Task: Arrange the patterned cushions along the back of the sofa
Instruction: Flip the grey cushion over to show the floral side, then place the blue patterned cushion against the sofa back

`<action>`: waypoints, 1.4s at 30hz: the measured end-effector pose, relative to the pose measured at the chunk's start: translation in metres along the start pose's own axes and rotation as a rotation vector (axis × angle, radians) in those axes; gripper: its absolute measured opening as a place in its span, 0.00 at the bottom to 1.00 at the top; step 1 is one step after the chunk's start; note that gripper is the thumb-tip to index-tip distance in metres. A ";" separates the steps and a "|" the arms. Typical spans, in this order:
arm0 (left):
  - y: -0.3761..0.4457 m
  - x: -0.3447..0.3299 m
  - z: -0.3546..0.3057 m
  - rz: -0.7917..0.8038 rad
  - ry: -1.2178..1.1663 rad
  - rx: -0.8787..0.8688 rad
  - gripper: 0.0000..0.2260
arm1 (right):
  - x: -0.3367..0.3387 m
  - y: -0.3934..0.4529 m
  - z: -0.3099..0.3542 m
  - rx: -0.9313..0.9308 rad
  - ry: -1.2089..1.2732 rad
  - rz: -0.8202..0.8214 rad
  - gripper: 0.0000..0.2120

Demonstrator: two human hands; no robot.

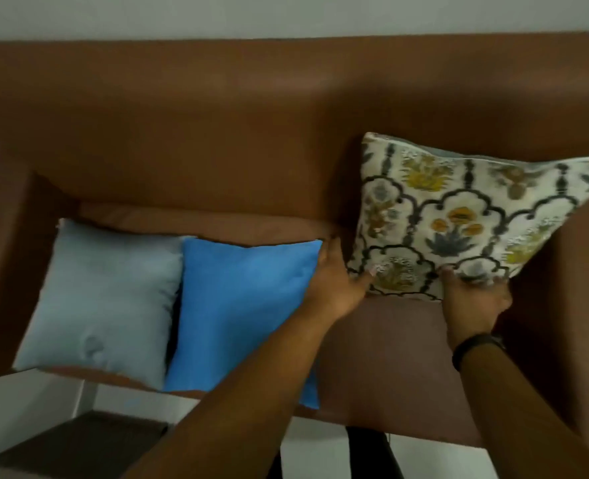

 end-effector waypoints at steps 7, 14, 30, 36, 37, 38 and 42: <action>-0.084 0.074 0.291 -0.216 0.041 0.380 0.37 | -0.108 -0.211 -0.084 -0.218 -0.192 0.696 0.33; -0.111 0.033 0.398 0.091 -0.299 0.440 0.40 | -0.140 -0.242 -0.119 -0.386 -0.120 0.628 0.44; -0.044 0.271 0.277 0.207 -0.797 0.359 0.37 | -0.118 -0.158 0.138 -0.441 -0.048 0.540 0.45; 0.035 0.291 0.235 0.041 -0.802 0.362 0.45 | -0.187 -0.109 0.166 -0.338 0.111 0.548 0.52; 0.045 0.287 0.231 0.001 -0.784 0.363 0.42 | -0.199 -0.106 0.170 -0.306 0.078 0.547 0.49; 0.054 0.281 0.228 -0.036 -0.765 0.363 0.39 | -0.209 -0.105 0.171 -0.280 0.062 0.553 0.44; 0.049 0.234 0.223 -0.511 -0.290 0.225 0.46 | -0.229 -0.113 0.137 0.100 0.028 0.278 0.37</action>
Point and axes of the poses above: each hand's wrist, its own y-axis towards the middle knuckle, its own x-axis out of the back of the hand, z = x × y, the point moved 1 cm from there along y, towards the middle knuckle, and after that the axes turned 14 degrees about y, right-handed, at the moved point
